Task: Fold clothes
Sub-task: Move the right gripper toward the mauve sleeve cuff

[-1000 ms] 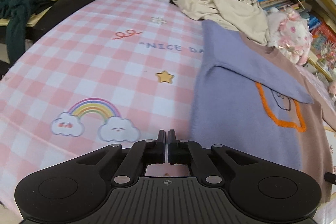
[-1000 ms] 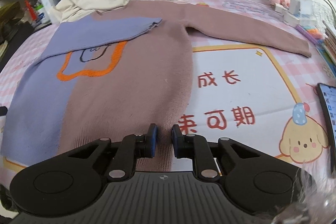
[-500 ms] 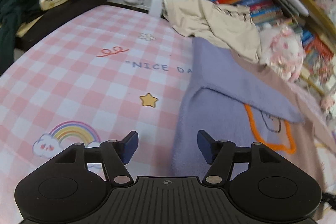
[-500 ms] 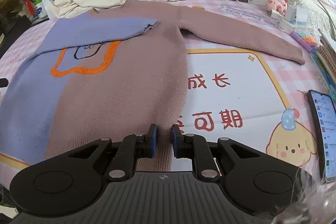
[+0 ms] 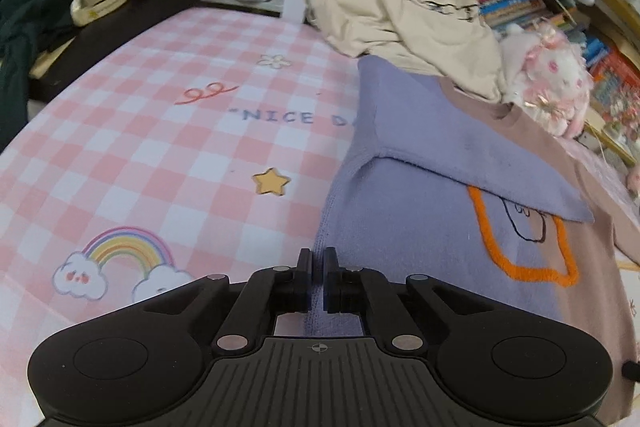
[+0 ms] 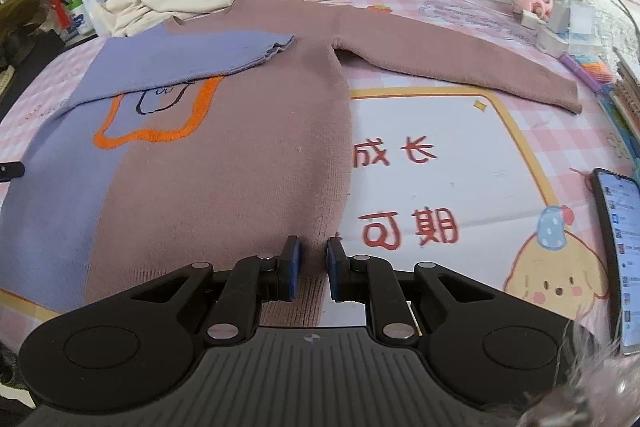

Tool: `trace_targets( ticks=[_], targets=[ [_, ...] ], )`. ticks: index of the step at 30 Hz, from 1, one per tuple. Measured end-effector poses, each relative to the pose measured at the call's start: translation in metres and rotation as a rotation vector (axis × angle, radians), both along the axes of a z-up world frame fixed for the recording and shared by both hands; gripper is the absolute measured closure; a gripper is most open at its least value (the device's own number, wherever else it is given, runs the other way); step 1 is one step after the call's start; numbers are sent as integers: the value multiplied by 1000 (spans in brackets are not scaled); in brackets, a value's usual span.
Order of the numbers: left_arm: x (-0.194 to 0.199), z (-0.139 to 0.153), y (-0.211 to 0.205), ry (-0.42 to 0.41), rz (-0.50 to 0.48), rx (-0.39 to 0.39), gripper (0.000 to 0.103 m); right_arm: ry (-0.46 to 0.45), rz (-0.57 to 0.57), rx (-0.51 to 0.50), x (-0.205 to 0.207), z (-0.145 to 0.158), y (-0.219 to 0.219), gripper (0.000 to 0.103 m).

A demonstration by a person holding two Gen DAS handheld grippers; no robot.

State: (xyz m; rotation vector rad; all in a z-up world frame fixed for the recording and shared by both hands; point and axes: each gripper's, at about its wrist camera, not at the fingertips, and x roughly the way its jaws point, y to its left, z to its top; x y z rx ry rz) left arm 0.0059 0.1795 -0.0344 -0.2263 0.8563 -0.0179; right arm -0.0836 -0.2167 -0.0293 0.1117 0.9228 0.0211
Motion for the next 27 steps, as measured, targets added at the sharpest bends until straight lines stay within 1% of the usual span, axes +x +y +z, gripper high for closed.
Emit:
trace_targets(
  ticks=[2, 5, 9, 11, 13, 14, 15, 16, 17, 18, 19, 20, 22, 23, 24, 26, 27],
  targets=[
    [0, -1, 4, 4, 7, 8, 100, -2, 23, -2, 1, 0, 4, 89],
    [3, -4, 11, 8, 4, -10, 99, -3, 46, -11, 1, 0, 10, 89],
    [4, -6, 15, 3, -15, -22, 99, -3, 34, -5, 2, 0, 11, 89],
    [3, -6, 16, 1, -16, -23, 95, -14, 19, -10, 0, 3, 13, 89],
    [1, -5, 16, 2, -18, -26, 95, -33, 0, -22, -3, 6, 16, 85],
    [0, -4, 15, 2, -20, -24, 92, -42, -9, -27, -5, 8, 18, 81],
    [-2, -2, 14, 2, -23, -20, 91, -52, -18, -33, -7, 10, 19, 72],
    [-5, 1, 13, 1, -27, -15, 85, -61, -28, -39, -8, 12, 21, 61],
    [-9, 4, 11, -5, -33, -9, 75, -71, -37, -45, -10, 14, 22, 57],
    [-13, 7, 9, -12, -39, -4, 69, -80, -46, -50, -11, 16, 24, 49],
    [-18, 10, 6, -23, -46, 4, 56, -90, -55, -56, -13, 18, 25, 42],
    [-24, 13, 3, -35, -55, 13, 44, -99, -65, -62, -15, 20, 27, 38],
    [-34, 19, -3, -56, -77, 25, 35, -118, -83, -73, -18, 24, 30, 25],
    [-39, 21, -5, -61, -90, 31, 28, -128, -92, -80, -20, 26, 32, 23],
    [-44, 23, -7, -64, -103, 36, 24, -142, -97, -91, -22, 29, 36, 18],
    [-53, 24, -12, -60, -115, 41, 13, -168, -107, -112, -28, 34, 44, 16],
    [-57, 24, -13, -52, -115, 41, 11, -177, -109, -118, -31, 35, 48, 13]
  ],
)
